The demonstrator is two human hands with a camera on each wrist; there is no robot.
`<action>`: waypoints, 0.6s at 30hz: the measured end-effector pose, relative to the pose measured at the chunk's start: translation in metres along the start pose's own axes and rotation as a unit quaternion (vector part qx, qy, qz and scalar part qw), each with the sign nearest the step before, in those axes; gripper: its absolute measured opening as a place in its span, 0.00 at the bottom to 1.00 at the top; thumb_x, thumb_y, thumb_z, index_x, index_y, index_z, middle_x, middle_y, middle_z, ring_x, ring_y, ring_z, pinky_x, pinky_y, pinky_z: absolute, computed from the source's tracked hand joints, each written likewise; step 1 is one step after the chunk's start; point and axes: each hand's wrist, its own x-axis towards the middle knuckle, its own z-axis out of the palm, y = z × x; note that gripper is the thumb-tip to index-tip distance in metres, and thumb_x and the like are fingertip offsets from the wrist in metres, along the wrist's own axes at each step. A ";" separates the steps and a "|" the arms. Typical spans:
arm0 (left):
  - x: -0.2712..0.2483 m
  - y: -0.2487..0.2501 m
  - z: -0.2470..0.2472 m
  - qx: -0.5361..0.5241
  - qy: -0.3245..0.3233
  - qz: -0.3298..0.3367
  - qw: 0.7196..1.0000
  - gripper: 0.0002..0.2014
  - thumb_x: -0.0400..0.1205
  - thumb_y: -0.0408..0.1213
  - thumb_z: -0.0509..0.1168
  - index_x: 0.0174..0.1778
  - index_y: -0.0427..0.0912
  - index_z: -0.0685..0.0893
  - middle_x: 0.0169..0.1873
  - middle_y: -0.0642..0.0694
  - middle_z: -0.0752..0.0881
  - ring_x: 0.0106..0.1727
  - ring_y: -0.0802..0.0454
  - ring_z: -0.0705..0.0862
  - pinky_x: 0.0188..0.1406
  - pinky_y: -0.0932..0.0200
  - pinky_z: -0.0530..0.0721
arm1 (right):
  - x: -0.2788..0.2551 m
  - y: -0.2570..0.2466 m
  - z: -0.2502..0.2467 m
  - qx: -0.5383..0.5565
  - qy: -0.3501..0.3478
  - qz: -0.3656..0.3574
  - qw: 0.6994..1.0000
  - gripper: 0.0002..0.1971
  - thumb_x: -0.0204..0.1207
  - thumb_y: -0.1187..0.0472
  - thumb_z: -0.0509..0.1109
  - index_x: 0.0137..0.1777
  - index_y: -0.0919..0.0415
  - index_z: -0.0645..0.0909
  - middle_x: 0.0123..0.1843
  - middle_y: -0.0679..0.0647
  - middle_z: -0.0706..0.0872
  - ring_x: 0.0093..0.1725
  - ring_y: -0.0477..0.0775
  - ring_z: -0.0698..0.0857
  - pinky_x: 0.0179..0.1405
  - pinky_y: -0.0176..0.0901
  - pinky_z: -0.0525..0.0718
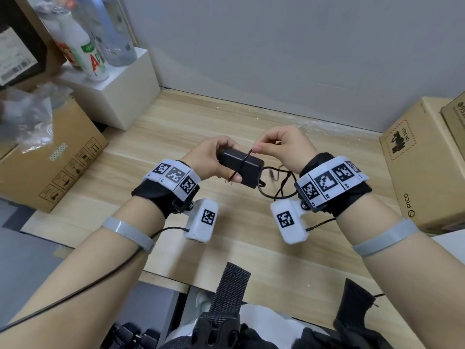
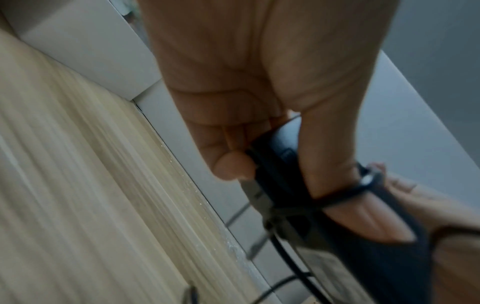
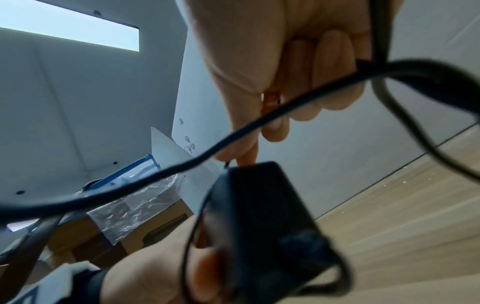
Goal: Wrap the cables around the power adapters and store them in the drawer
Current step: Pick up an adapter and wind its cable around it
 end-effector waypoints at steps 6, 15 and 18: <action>-0.002 0.005 0.001 -0.201 -0.075 0.023 0.976 0.36 0.44 0.44 0.86 0.45 0.41 0.78 0.29 0.50 0.86 0.26 0.56 0.81 0.21 0.66 0.78 | 0.006 0.019 0.010 0.077 0.031 -0.013 0.996 0.14 0.76 0.66 0.67 0.33 0.48 0.82 0.32 0.42 0.83 0.35 0.38 0.80 0.44 0.36 0.77; 0.008 0.015 0.006 -0.408 0.000 0.025 0.913 0.36 0.49 0.49 0.85 0.48 0.37 0.81 0.34 0.47 0.86 0.32 0.58 0.82 0.24 0.68 0.78 | -0.007 0.030 0.038 0.077 -0.082 0.035 0.993 0.15 0.80 0.66 0.57 0.32 0.56 0.73 0.20 0.45 0.70 0.22 0.46 0.67 0.29 0.40 0.68; 0.011 0.016 0.008 -0.362 0.058 0.002 0.930 0.25 0.59 0.39 0.83 0.47 0.38 0.81 0.31 0.49 0.85 0.30 0.59 0.81 0.23 0.68 0.76 | -0.008 0.028 0.039 0.045 -0.096 0.036 0.994 0.15 0.81 0.66 0.57 0.33 0.54 0.73 0.22 0.47 0.69 0.20 0.41 0.67 0.29 0.38 0.67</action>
